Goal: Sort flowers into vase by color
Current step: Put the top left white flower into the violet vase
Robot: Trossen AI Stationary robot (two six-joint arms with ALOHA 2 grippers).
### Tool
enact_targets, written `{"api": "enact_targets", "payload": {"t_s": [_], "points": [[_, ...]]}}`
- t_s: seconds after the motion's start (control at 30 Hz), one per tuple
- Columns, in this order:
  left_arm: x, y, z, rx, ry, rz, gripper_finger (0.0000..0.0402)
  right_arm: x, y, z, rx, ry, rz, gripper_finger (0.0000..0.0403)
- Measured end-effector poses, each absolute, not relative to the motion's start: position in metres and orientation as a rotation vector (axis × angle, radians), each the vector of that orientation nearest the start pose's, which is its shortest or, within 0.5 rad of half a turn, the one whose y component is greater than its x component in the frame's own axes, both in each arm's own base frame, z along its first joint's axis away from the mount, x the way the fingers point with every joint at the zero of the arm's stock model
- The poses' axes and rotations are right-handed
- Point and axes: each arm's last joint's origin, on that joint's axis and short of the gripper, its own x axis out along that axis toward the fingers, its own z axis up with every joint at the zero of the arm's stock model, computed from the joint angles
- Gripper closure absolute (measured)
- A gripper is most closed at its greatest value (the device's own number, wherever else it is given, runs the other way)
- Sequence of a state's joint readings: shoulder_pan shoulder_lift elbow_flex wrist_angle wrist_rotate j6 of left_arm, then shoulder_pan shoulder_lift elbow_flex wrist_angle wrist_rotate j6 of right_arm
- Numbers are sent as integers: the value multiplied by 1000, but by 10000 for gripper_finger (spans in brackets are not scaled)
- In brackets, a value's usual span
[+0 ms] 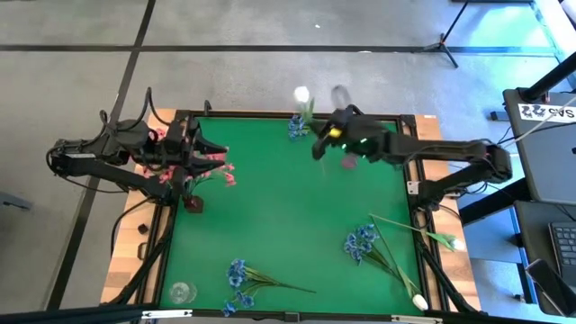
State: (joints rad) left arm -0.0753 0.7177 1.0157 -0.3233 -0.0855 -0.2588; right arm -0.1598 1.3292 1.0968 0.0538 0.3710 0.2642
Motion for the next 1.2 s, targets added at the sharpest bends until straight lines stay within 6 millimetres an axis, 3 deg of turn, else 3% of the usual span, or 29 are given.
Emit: {"api": "enact_targets", "payload": {"t_s": [0.1,0.23,0.43,0.77,0.93,1.2], "points": [[134,-10,404,-254,29,-53,227,279,-67,362,174,-20,-544,398],[135,-15,404,-249,42,-122,227,259,-75,364,82,-98,-582,398],[139,-26,406,-182,25,-261,227,230,-77,354,19,-94,-670,400],[137,-36,404,-170,45,-330,227,176,-74,345,-94,-109,-816,399],[136,-34,405,-171,35,-302,227,172,-74,320,-91,-61,-790,399],[136,-33,404,-170,40,-245,227,172,-74,303,-102,-57,-772,398]]}}
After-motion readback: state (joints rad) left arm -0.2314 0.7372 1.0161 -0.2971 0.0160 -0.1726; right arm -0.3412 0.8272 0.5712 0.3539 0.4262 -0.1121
